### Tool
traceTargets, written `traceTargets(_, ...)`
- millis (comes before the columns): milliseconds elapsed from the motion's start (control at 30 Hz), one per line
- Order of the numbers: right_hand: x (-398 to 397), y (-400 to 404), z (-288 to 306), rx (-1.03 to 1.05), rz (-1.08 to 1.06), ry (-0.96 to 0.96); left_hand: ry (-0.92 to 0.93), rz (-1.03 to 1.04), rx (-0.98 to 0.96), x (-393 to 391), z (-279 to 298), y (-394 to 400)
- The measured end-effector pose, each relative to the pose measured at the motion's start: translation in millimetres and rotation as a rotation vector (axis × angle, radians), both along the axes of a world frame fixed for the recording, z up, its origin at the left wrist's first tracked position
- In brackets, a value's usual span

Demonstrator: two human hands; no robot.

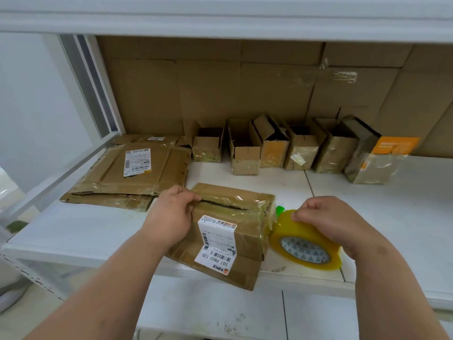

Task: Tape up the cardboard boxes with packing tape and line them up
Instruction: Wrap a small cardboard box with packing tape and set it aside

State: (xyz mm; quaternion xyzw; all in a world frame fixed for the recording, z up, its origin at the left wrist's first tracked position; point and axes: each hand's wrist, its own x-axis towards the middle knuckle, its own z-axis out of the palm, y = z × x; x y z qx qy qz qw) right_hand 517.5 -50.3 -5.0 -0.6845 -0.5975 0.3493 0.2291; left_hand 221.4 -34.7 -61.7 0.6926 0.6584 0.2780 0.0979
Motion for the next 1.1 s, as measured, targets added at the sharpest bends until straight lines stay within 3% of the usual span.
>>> traceTargets(100,8,-4,-4,-0.020,-0.023,-0.052,0.071,-0.048,-0.065,7,-2,-1)
traceTargets(267,14,-10,-5,-0.018,-0.024,-0.060,0.418,0.003,-0.299,22,17,-8)
traceTargets(467,8,-12,-5,0.001,0.022,-0.093,0.562,0.018,-0.577,68,33,-19)
traceTargets(567,7,-13,-5,0.010,0.026,-0.089,0.602,0.024,-0.469,84,28,-24)
traceTargets(700,12,-17,-9,0.041,-0.016,-0.030,0.474,-0.115,-0.262,92,21,-27)
traceTargets(867,18,-21,-11,0.046,-0.005,0.006,0.497,-0.176,-0.495,105,19,-28)
traceTargets(1000,20,-21,-14,0.042,0.000,0.030,0.607,-0.162,-0.552,110,16,-28)
traceTargets(1100,25,-21,-16,0.037,0.003,0.022,0.588,-0.125,-0.544,114,14,-28)
